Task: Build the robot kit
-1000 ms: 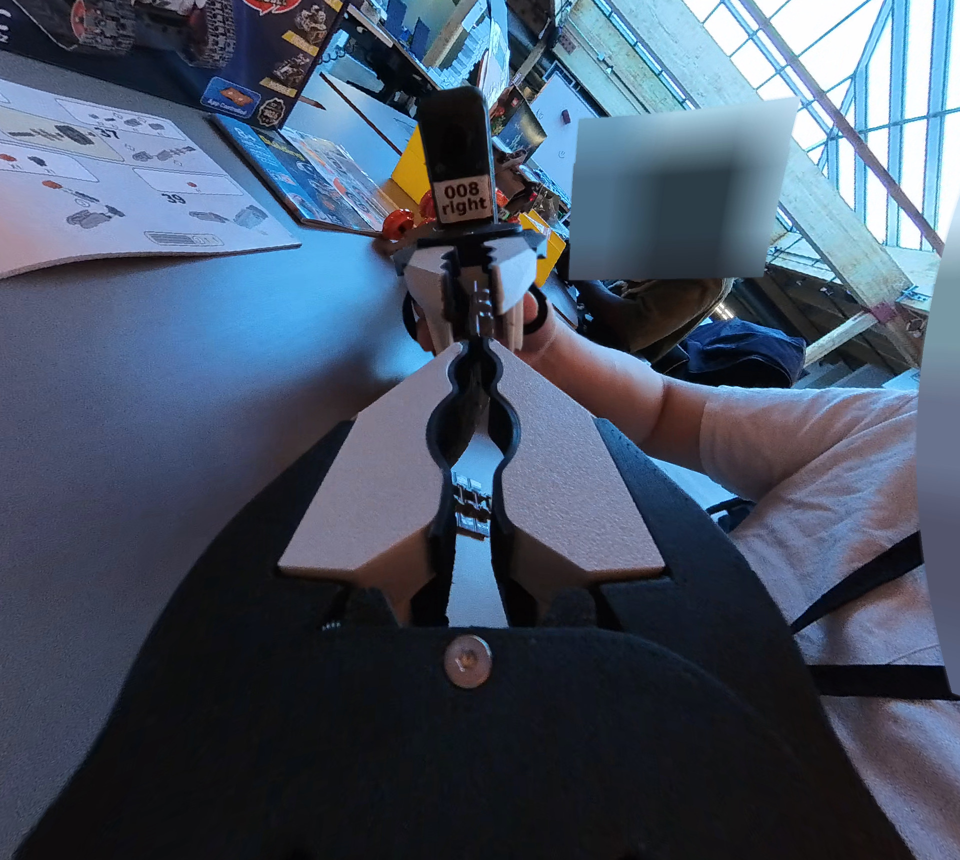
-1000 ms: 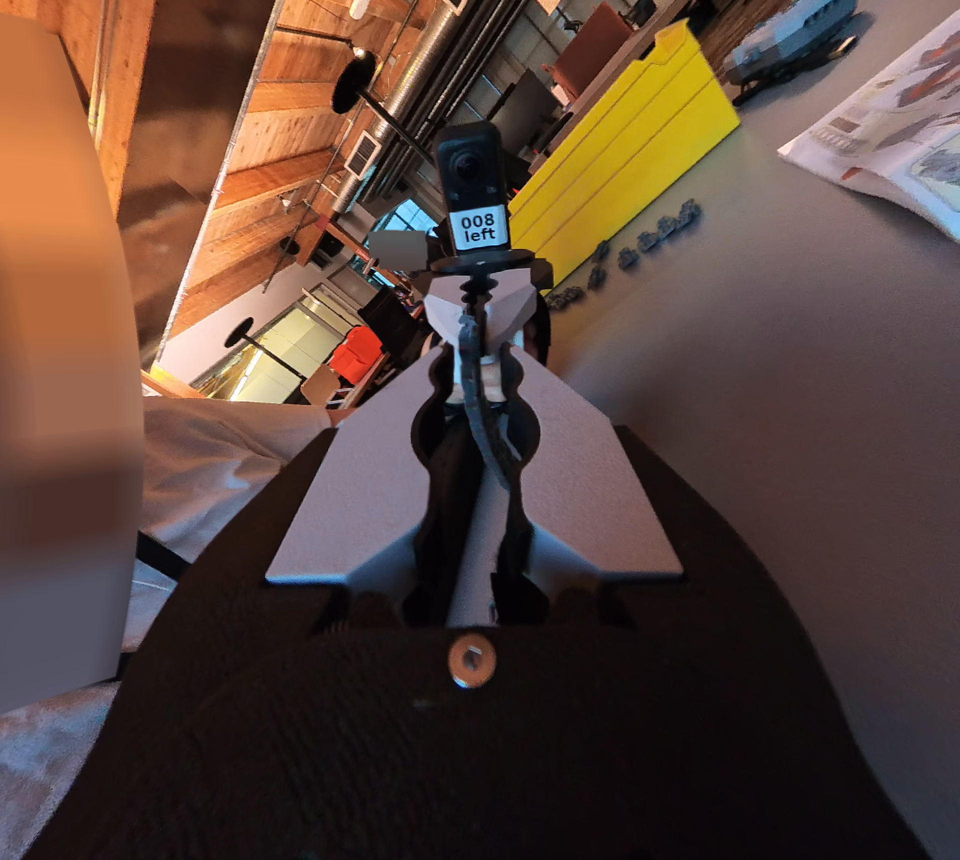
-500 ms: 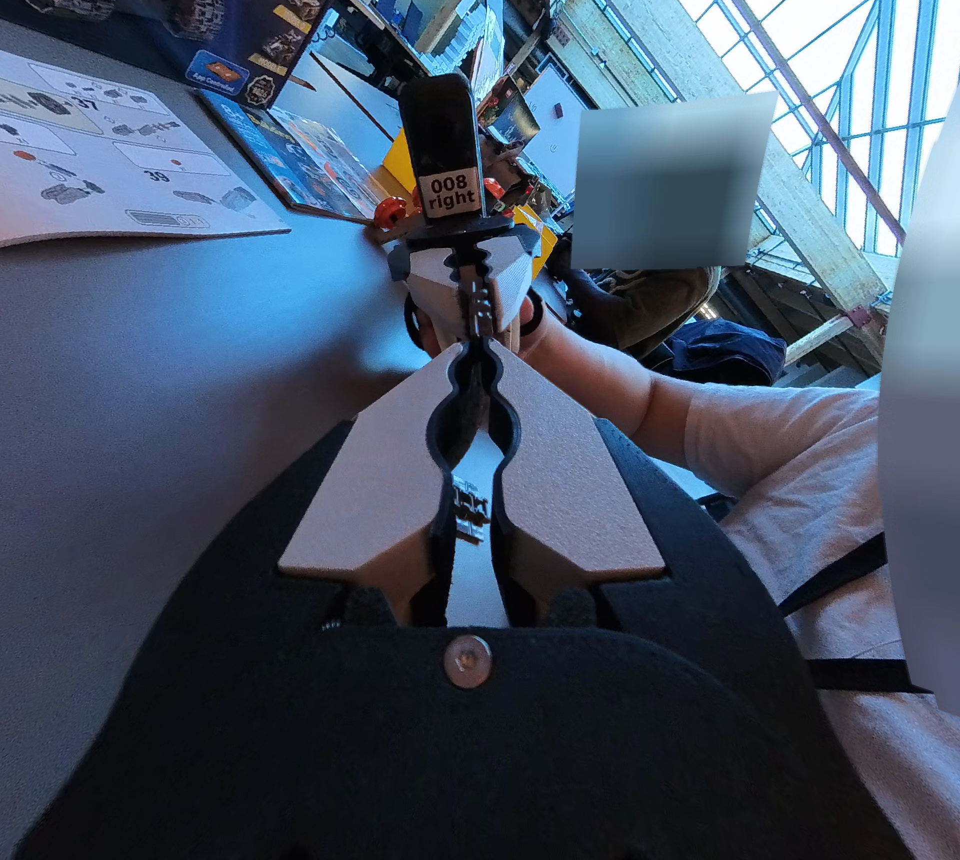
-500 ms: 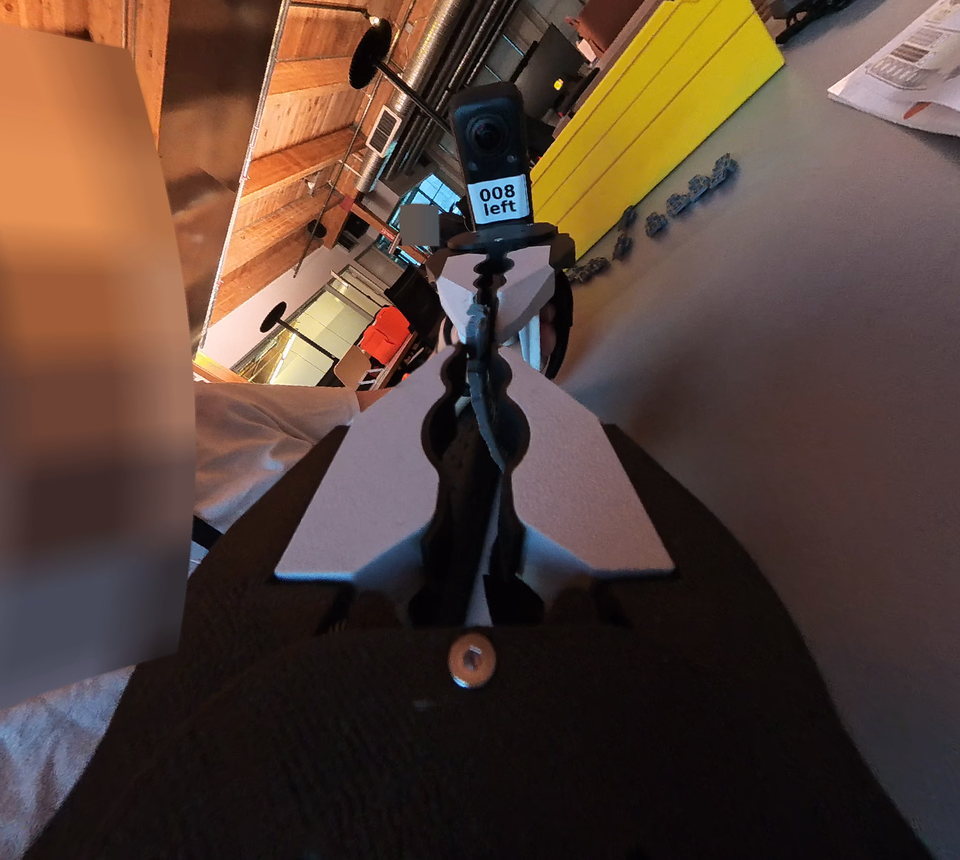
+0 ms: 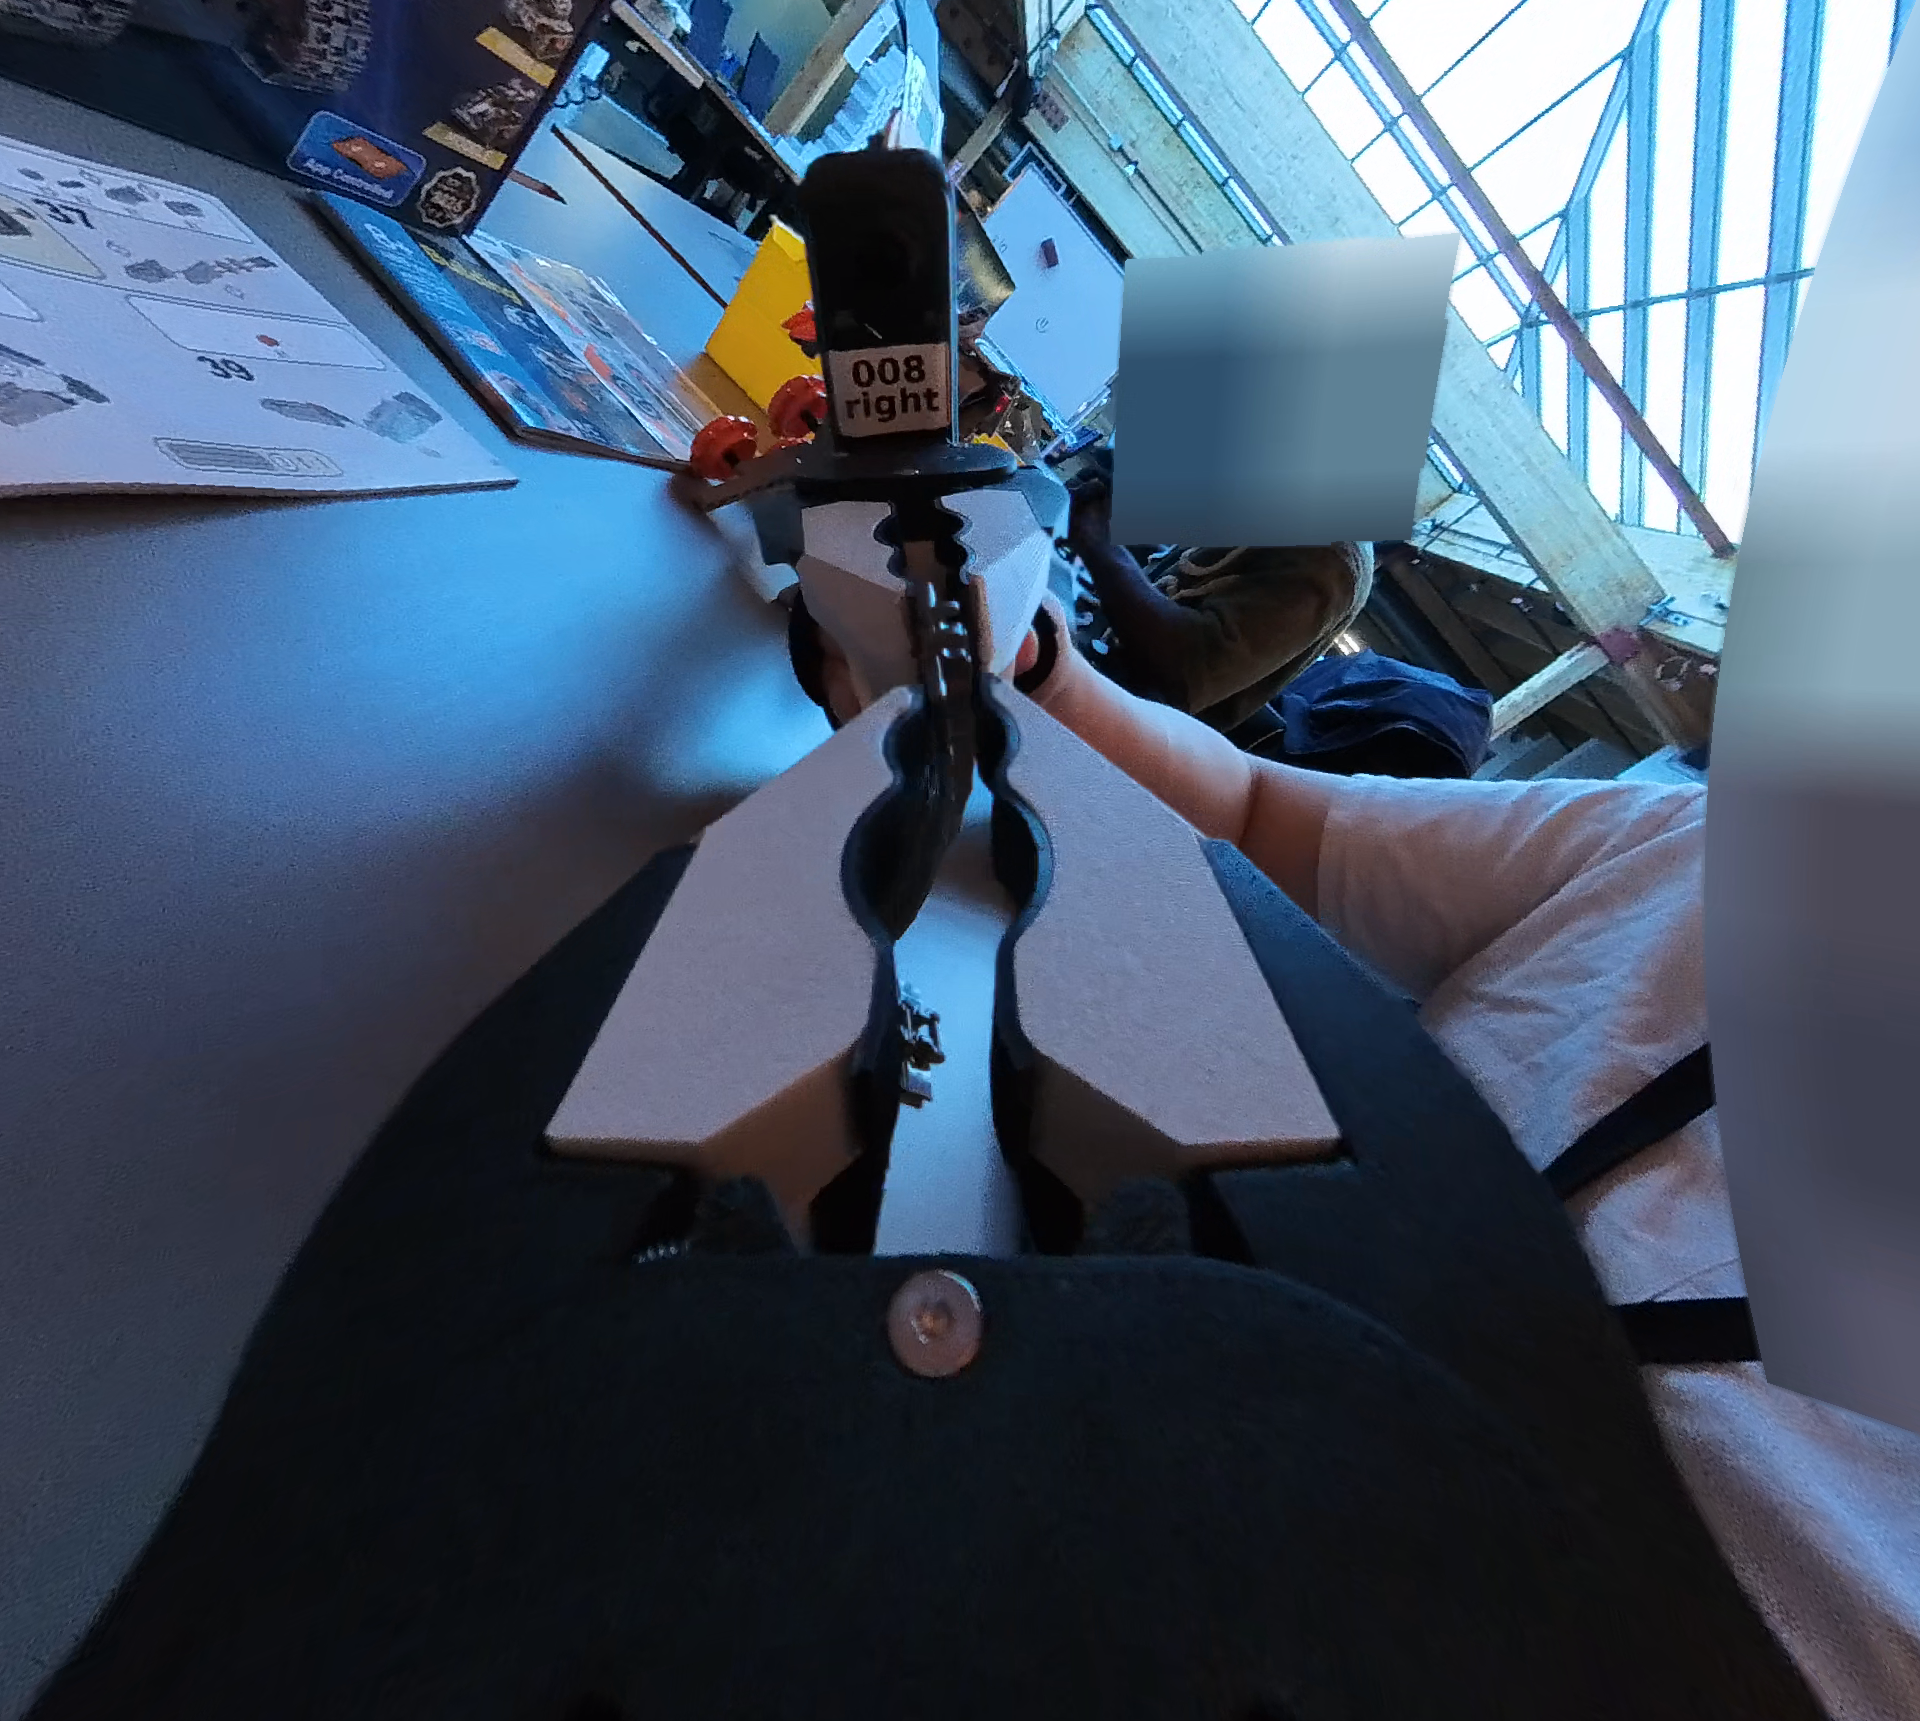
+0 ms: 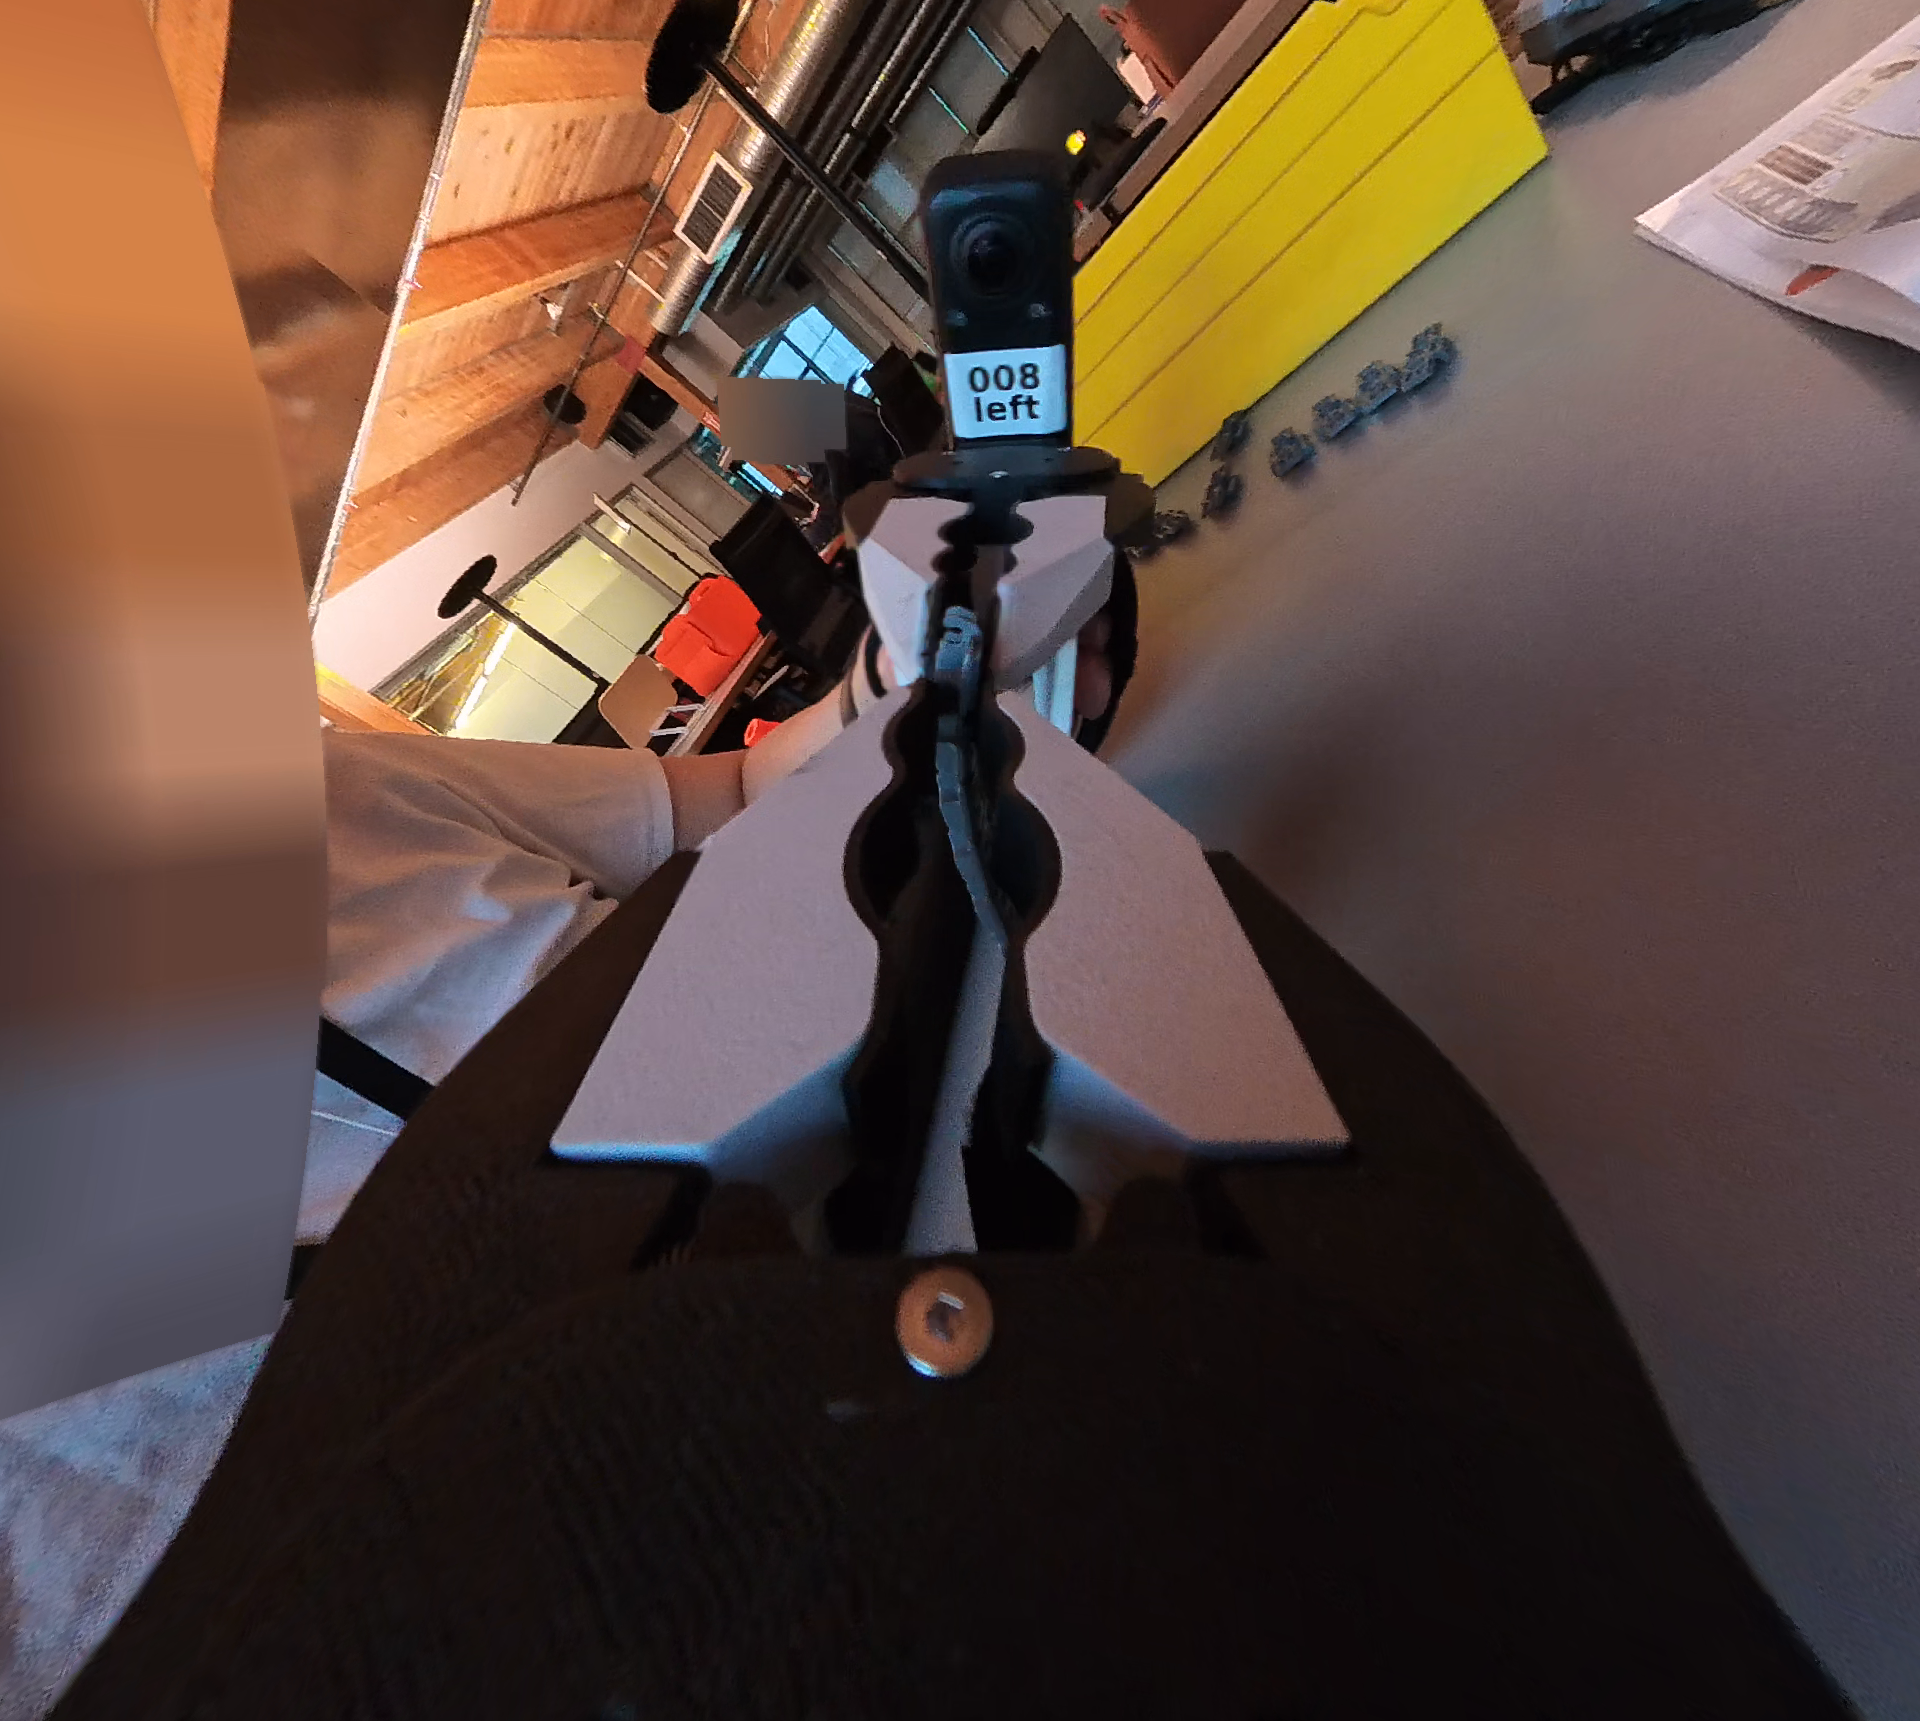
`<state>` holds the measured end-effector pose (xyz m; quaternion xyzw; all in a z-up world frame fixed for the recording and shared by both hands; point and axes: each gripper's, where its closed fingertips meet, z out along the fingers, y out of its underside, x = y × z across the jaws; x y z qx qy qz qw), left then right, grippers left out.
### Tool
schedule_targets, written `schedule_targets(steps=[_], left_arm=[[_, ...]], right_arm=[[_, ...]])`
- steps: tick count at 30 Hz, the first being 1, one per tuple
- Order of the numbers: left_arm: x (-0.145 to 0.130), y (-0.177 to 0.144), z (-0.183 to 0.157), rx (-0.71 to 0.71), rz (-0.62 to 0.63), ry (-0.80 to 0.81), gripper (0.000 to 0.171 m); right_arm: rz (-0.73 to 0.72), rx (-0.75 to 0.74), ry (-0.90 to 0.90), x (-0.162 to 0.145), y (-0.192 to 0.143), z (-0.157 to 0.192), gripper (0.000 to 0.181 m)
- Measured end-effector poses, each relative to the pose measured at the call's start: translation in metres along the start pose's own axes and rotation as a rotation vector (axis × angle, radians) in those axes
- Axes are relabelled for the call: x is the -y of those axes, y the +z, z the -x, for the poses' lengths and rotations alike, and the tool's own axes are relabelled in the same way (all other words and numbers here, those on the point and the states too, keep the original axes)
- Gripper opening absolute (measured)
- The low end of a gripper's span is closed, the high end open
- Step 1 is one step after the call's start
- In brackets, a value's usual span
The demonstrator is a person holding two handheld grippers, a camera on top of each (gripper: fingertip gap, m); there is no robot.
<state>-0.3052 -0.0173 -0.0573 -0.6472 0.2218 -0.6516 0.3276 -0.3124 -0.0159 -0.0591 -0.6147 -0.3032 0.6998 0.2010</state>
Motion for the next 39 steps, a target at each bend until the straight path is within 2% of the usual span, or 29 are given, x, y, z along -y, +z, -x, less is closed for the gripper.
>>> schedule_targets(steps=[6,9,10,13,15,17,22,24,28,30,32,35,39], left_arm=[[-0.003,-0.002,0.001,0.085,0.046,0.140,0.005],[-0.003,-0.003,0.004,0.101,0.050,0.137,0.005],[-0.003,-0.003,0.005,0.102,0.056,0.136,0.005],[-0.002,-0.004,0.004,0.078,0.051,0.122,0.005],[-0.001,-0.005,-0.001,0.038,0.043,0.108,0.005],[-0.005,-0.006,0.003,0.070,0.079,0.142,0.005],[-0.014,-0.007,0.013,0.152,0.157,0.218,0.009],[-0.009,-0.019,0.018,0.232,0.185,0.267,0.025],[0.023,-0.077,0.006,0.464,0.061,0.437,0.025],[0.029,-0.104,-0.005,0.486,-0.028,0.444,0.024],[0.018,-0.115,-0.006,0.471,-0.027,0.372,0.024],[-0.005,-0.103,0.001,0.422,0.027,0.283,0.024],[-0.009,-0.064,0.001,0.345,0.043,0.207,0.021]], right_arm=[[-0.020,0.009,-0.015,-0.001,0.002,-0.001,0.005],[-0.043,0.032,0.005,0.001,0.002,-0.002,0.009],[-0.033,0.018,0.013,0.000,0.002,-0.005,0.005],[0.009,-0.039,-0.086,0.000,0.003,-0.005,0.005],[-0.005,-0.021,-0.103,0.002,0.005,0.000,0.005],[-0.002,0.013,-0.065,-0.001,0.005,-0.002,0.008],[0.073,-0.040,-0.106,-0.009,0.001,-0.013,0.004],[0.060,-0.045,-0.103,-0.007,-0.002,-0.016,0.004],[0.022,-0.048,0.020,-0.007,-0.011,-0.033,0.004],[0.004,-0.035,0.018,-0.003,-0.011,-0.032,0.004],[0.026,-0.041,-0.010,-0.005,-0.008,-0.032,0.005],[0.052,-0.039,-0.061,-0.009,0.001,-0.029,0.005],[0.076,-0.023,-0.060,-0.015,0.012,-0.026,0.005]])
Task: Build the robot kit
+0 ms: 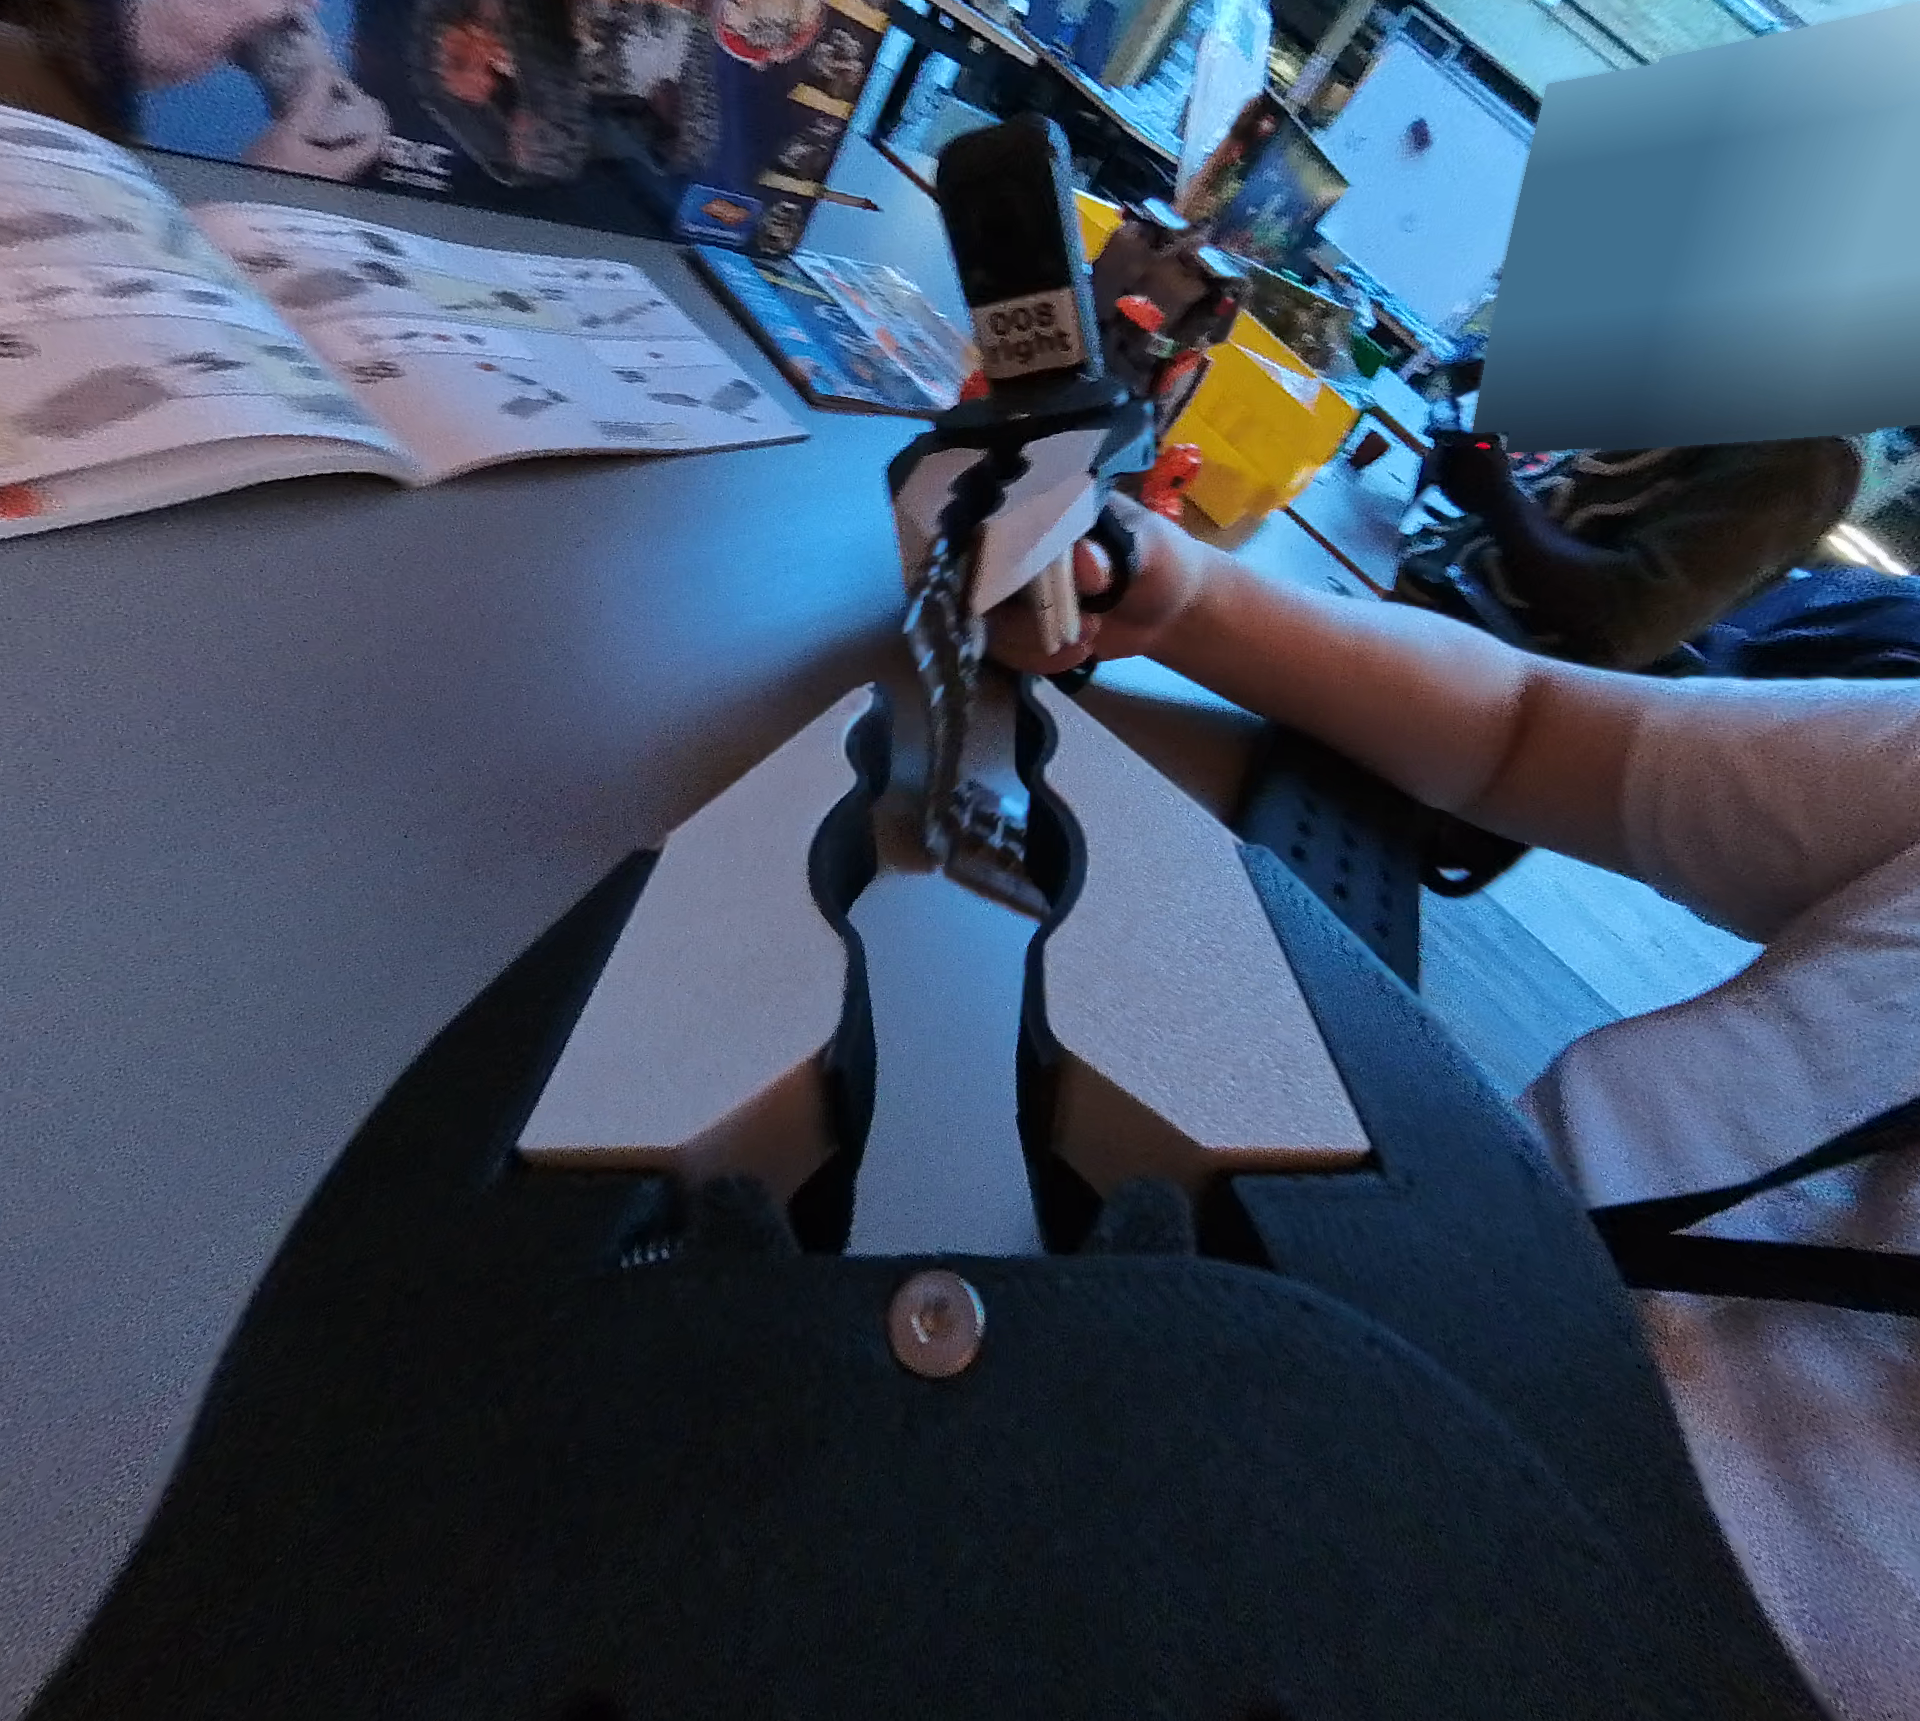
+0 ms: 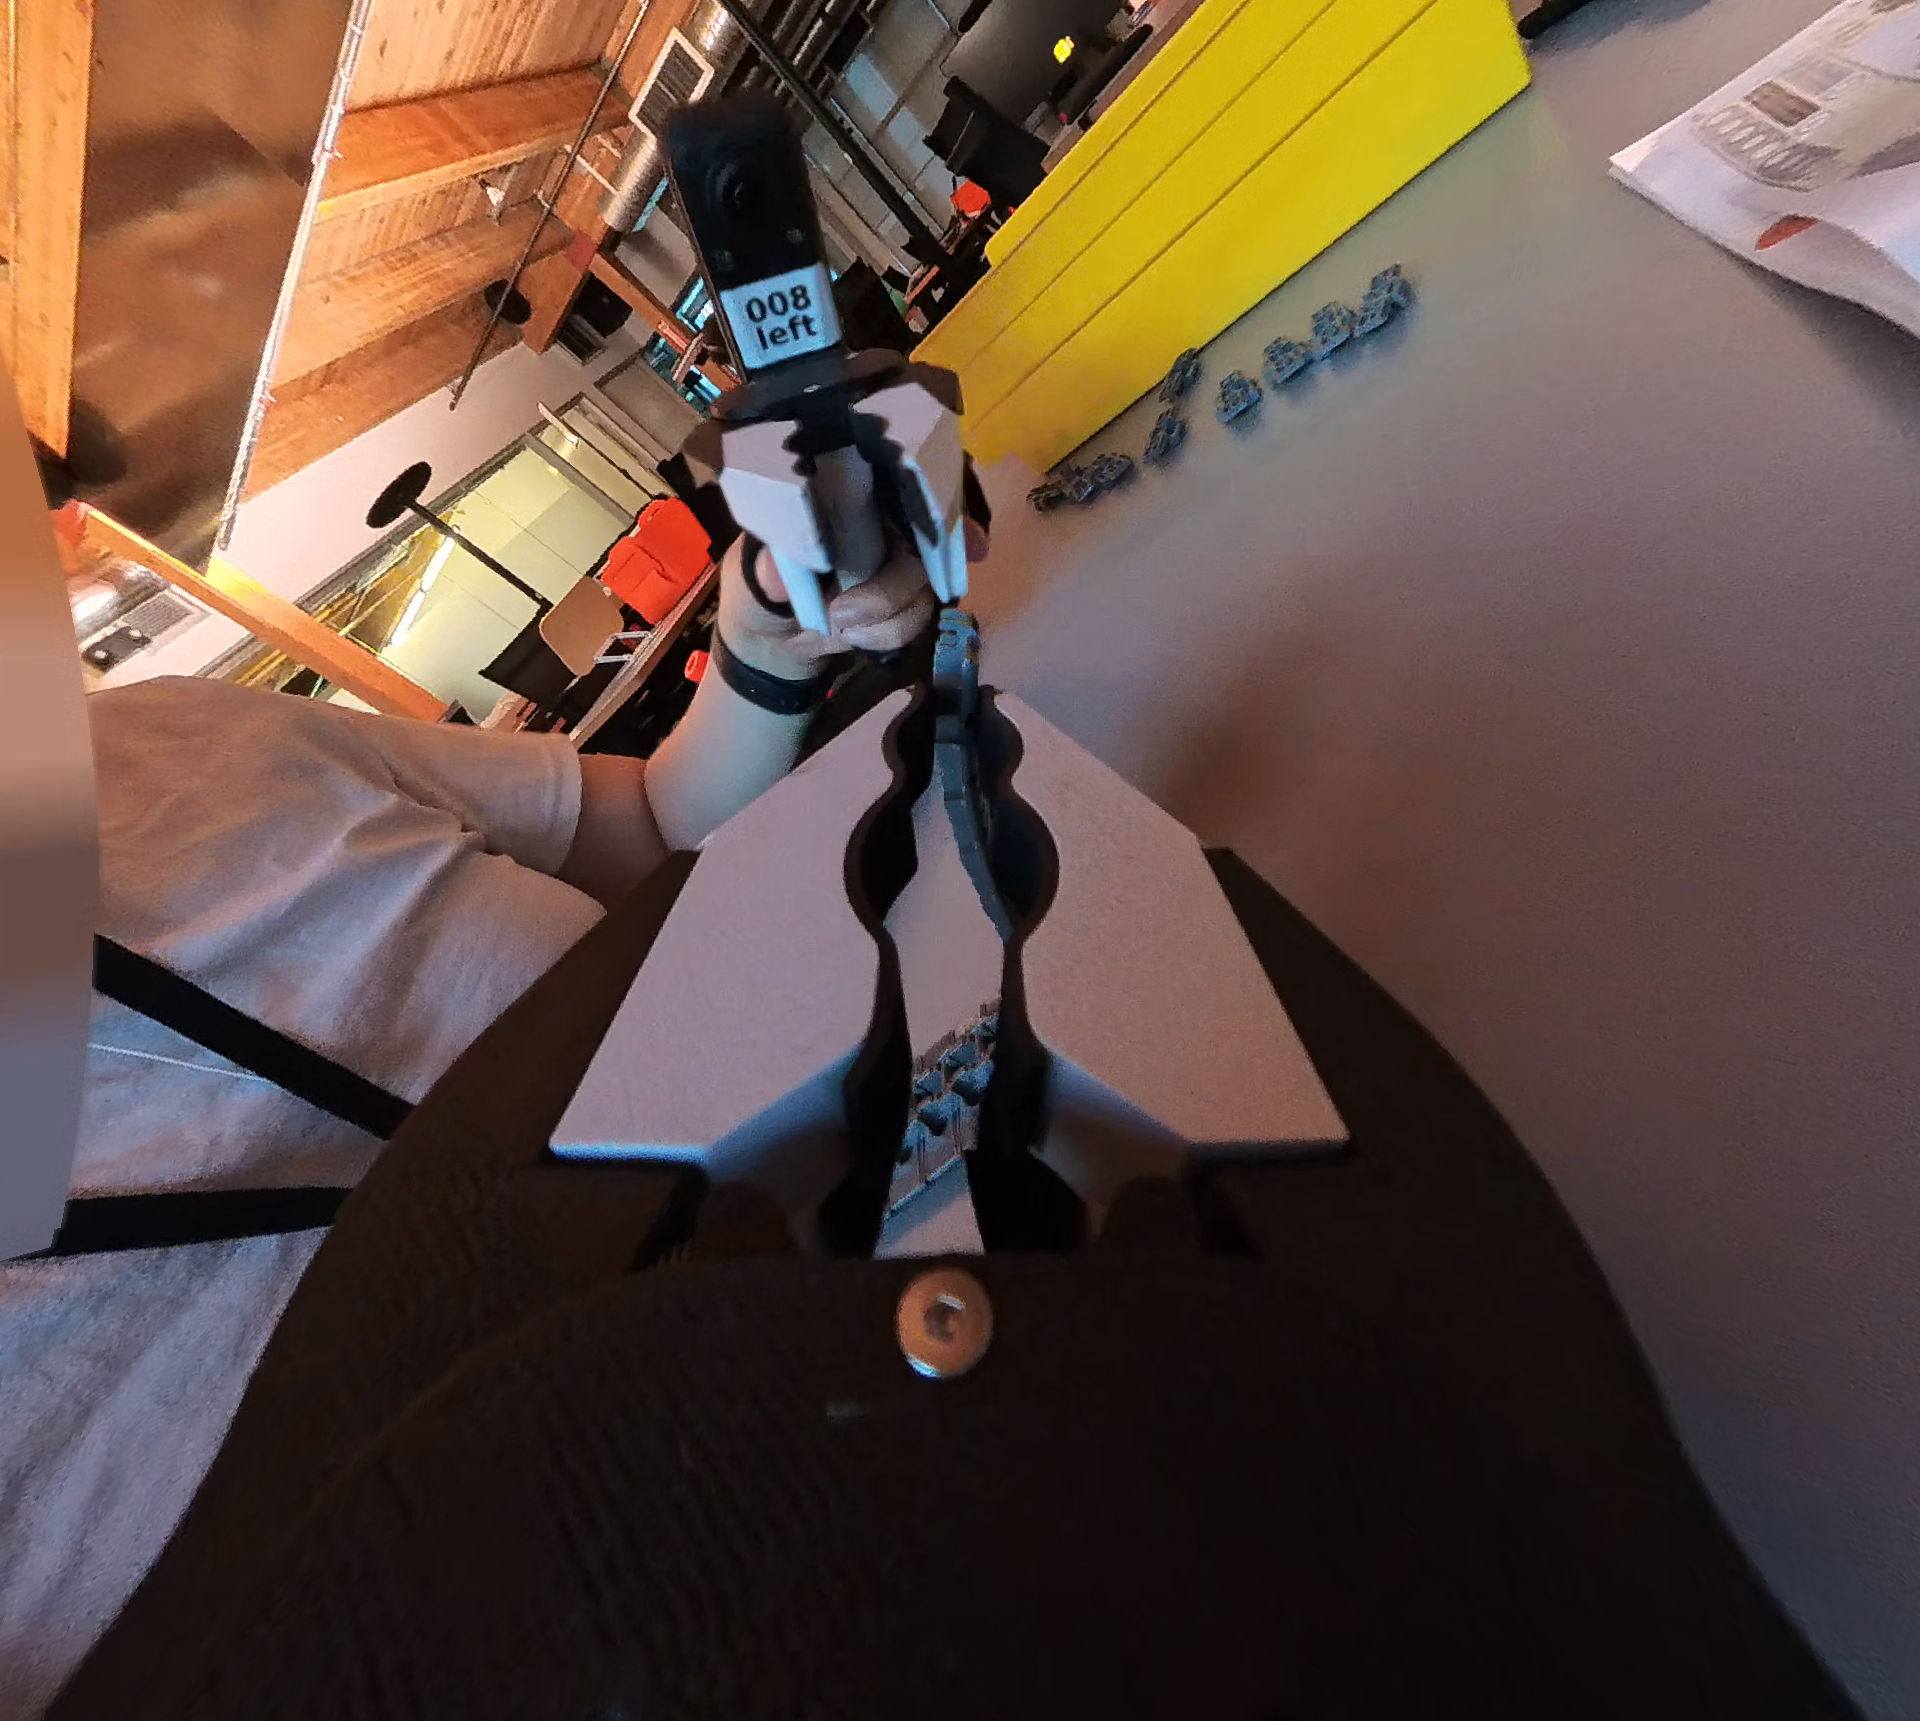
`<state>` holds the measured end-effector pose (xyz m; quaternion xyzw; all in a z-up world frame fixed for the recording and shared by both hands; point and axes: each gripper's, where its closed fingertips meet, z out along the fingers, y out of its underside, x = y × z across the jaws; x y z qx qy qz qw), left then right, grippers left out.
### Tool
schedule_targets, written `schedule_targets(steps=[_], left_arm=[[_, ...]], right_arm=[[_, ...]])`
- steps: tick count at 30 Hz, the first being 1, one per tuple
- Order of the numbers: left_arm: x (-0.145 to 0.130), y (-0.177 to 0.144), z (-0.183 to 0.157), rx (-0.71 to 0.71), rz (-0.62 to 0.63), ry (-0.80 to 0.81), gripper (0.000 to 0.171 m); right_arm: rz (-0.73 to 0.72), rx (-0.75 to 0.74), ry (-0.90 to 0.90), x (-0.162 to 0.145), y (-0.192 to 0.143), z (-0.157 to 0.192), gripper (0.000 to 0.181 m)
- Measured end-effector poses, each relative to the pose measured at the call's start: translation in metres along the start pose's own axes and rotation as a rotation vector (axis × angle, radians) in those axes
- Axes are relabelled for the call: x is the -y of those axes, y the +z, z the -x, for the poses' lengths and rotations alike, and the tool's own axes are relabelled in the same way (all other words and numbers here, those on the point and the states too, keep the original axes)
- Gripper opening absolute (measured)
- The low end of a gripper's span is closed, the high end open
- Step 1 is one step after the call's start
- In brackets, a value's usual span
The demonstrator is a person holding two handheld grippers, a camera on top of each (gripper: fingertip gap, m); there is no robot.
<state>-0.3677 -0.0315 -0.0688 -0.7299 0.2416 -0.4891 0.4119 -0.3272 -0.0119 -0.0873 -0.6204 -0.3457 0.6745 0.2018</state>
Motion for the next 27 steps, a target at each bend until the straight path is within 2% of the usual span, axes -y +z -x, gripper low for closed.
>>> schedule_targets(steps=[4,6,11,13,18,27], left_arm=[[-0.006,0.029,0.003,0.025,0.099,0.027,0.018],[-0.012,0.034,0.002,-0.001,0.143,0.019,0.005],[-0.010,0.028,0.000,-0.031,0.086,0.020,0.000],[-0.008,0.025,0.004,-0.020,0.064,0.007,0.000],[-0.009,0.025,0.003,-0.034,0.067,-0.006,0.000],[-0.017,0.025,0.012,0.005,0.101,-0.007,0.002]], right_arm=[[0.026,0.020,-0.036,-0.005,0.006,0.006,0.005],[0.033,0.031,-0.046,-0.007,0.009,0.009,0.005],[0.023,0.049,-0.041,-0.005,0.016,0.010,0.007],[0.014,0.062,-0.006,-0.003,0.022,0.010,0.016],[0.007,0.072,0.031,-0.001,0.028,0.009,0.008],[0.074,0.036,0.047,-0.009,0.033,0.002,0.005]])
